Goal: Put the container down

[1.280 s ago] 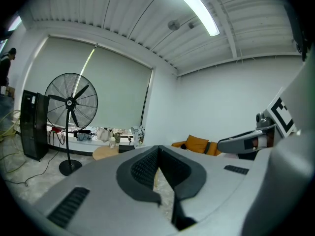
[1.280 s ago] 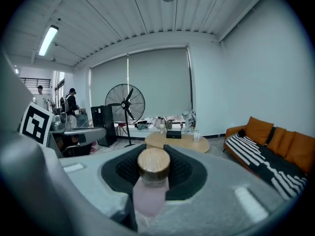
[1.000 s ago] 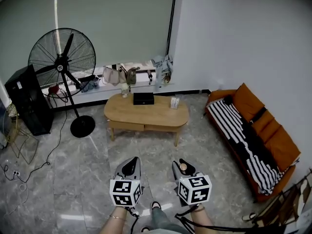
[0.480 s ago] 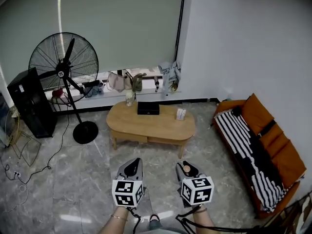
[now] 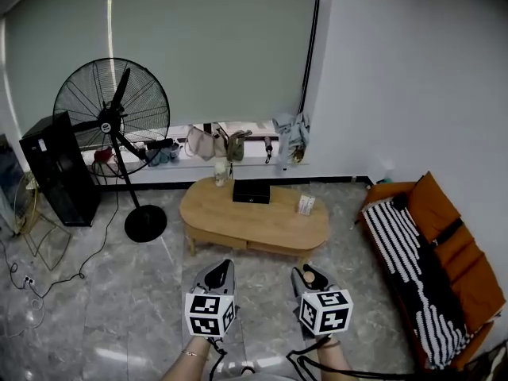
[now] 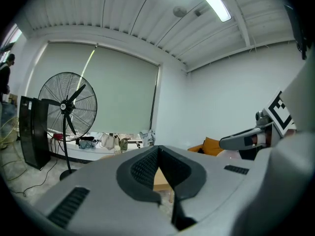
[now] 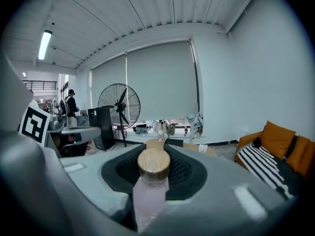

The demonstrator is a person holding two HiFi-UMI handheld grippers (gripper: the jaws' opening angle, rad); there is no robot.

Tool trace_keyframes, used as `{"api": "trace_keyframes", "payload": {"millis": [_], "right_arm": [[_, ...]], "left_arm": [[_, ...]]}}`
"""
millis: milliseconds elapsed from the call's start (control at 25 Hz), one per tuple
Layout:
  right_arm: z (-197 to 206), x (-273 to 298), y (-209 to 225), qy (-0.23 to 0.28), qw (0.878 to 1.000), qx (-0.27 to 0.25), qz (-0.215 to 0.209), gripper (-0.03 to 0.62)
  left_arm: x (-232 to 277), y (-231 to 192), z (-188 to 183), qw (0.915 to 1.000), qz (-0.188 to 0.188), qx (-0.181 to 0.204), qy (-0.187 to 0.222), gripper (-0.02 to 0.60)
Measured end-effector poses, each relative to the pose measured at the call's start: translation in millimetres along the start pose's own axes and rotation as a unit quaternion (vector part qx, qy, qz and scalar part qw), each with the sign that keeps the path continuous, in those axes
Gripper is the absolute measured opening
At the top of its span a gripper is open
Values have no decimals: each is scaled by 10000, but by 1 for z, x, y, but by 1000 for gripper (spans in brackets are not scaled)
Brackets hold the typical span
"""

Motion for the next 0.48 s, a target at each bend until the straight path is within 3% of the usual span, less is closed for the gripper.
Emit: {"api": "trace_keyframes", "payload": {"millis": [480], "right_arm": [[-11,36,52,-142,9999,46,12,114]], "left_arm": [[60,6,0,9999,-54,4,-129,-3]]}}
Point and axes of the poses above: the fingertips, and each gripper's own axes: x forward along the fingers, y to its right, z out of its underside, the point moved 8 cm from there along -x, backward along the fingers, and after that the axes turned 13 degrees about -z, right-handed, at the moved point
